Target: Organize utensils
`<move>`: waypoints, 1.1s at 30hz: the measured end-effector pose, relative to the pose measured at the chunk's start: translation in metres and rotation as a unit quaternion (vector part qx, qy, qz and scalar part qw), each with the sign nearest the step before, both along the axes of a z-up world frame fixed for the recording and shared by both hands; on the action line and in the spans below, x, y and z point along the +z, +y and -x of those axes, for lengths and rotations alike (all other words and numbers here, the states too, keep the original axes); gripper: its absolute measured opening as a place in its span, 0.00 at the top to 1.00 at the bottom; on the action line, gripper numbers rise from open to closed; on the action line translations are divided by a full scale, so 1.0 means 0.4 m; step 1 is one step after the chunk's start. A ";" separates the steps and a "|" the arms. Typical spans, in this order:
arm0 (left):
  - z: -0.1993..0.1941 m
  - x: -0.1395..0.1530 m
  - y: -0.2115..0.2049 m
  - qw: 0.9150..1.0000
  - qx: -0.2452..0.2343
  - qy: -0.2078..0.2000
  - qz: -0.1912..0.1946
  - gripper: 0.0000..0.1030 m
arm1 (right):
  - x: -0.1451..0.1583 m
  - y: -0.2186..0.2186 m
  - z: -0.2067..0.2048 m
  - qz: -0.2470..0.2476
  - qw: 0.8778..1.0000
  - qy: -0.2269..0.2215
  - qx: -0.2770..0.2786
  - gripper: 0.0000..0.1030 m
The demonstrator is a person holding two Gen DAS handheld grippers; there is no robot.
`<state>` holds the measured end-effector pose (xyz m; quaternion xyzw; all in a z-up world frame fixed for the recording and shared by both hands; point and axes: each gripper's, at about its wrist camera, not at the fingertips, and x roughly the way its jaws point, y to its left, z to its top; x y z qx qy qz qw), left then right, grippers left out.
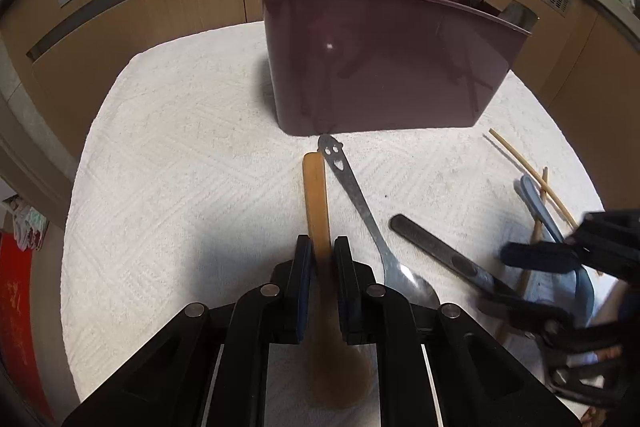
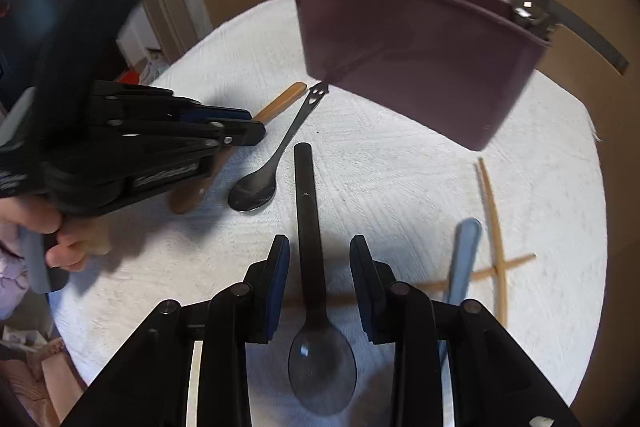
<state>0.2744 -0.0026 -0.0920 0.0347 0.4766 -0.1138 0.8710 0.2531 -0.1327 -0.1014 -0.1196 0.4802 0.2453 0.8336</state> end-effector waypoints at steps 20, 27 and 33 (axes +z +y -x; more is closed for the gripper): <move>0.013 0.080 0.012 1.000 0.001 -0.009 0.013 0.85 | 0.135 -0.139 0.076 -0.075 0.991 -0.066 -0.088 0.90; -0.068 0.000 -0.030 0.997 -0.025 0.045 -0.057 0.61 | 0.124 -0.148 0.076 -0.080 0.990 -0.063 -0.094 0.90; -0.077 0.021 -0.042 0.999 -0.024 0.026 -0.011 0.89 | 0.121 -0.162 0.069 -0.087 0.988 -0.069 -0.108 0.90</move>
